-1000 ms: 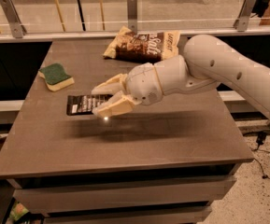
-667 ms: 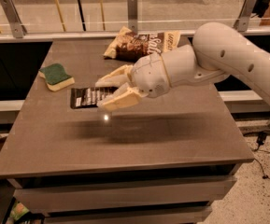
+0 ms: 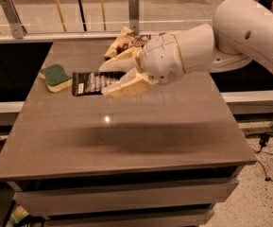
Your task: Pick rxbar chocolate
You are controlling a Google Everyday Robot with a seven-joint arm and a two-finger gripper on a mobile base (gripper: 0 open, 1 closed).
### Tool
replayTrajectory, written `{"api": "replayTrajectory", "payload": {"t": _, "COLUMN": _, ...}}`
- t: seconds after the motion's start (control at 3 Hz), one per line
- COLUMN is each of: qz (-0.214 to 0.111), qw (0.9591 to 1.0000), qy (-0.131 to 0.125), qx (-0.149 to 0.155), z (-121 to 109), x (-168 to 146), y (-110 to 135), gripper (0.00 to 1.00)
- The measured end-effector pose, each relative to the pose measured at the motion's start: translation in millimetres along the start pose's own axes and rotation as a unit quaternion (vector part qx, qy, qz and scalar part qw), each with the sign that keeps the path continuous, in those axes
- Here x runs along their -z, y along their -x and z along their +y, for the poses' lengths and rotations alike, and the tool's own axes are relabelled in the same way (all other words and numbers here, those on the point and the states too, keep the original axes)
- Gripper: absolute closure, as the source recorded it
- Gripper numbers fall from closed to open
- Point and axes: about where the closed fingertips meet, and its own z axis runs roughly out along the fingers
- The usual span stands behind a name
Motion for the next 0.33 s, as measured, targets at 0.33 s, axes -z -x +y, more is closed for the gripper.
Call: {"api": "replayTrajectory", "payload": {"t": 0.33, "qz": 0.0, "qw": 1.0, "qy": 0.0, "qx": 0.001, "z": -0.2, "x": 0.5, "y": 1.3, "gripper": 1.0}}
